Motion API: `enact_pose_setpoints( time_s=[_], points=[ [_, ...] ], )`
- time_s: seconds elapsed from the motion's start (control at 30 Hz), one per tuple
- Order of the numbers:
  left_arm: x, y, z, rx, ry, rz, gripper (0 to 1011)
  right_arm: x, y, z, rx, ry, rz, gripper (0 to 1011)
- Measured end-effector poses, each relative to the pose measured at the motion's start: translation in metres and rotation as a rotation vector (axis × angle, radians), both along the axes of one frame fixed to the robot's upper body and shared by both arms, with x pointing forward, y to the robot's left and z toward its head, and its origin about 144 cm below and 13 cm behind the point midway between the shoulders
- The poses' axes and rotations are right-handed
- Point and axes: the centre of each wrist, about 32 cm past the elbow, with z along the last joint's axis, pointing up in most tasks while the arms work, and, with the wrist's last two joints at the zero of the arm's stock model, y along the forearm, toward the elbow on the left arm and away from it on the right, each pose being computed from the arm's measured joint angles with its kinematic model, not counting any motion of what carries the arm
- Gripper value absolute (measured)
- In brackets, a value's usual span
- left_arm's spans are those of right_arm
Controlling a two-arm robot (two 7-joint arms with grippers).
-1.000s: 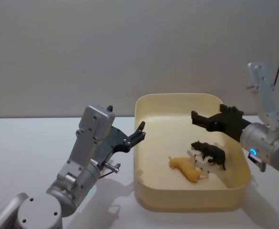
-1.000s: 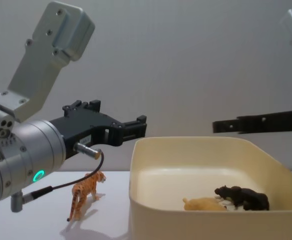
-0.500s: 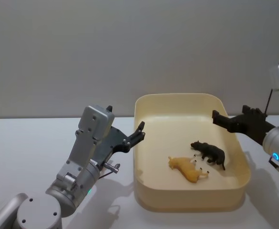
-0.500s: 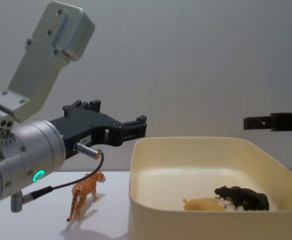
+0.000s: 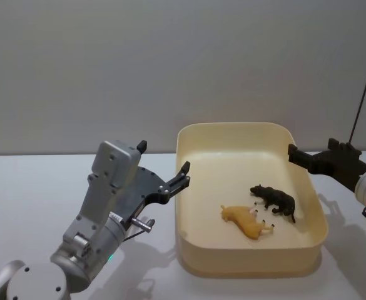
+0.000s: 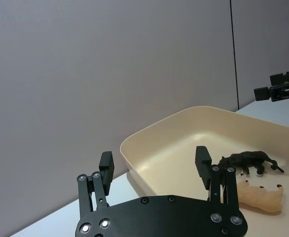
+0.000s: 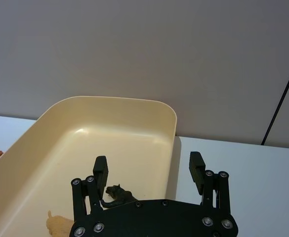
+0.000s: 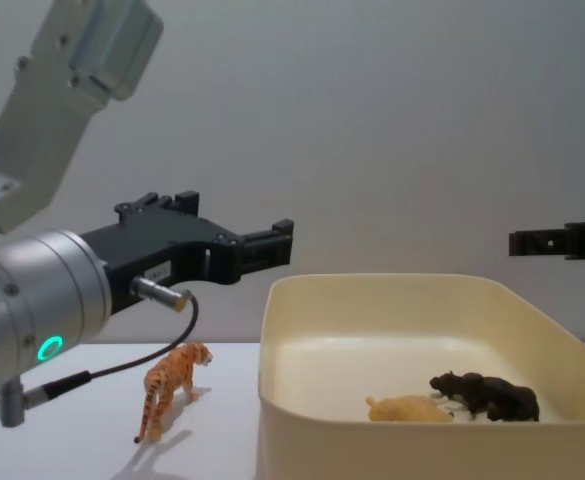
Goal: Pick up the toy alternately with two hands and place it into the central storage box.
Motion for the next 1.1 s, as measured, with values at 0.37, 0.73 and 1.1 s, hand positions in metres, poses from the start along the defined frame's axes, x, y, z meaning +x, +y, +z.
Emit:
enact_pose_setpoints(
  time_s=[0.37,0.73,1.1],
  points=[
    [-0.007,0.004,0.002,-0.026,0.038,0.018,1001,-0.002,-0.002,0.0,0.001,-0.001,-0.007,1001],
    [0.005,0.007,-0.001,0.008,0.145,0.064,1001,-0.003,-0.003,0.0,0.002,-0.002,-0.009,1001],
    [0.021,0.012,-0.008,0.041,0.247,0.131,1001,-0.003,-0.004,0.0,0.002,-0.002,-0.01,1001]
  ],
)
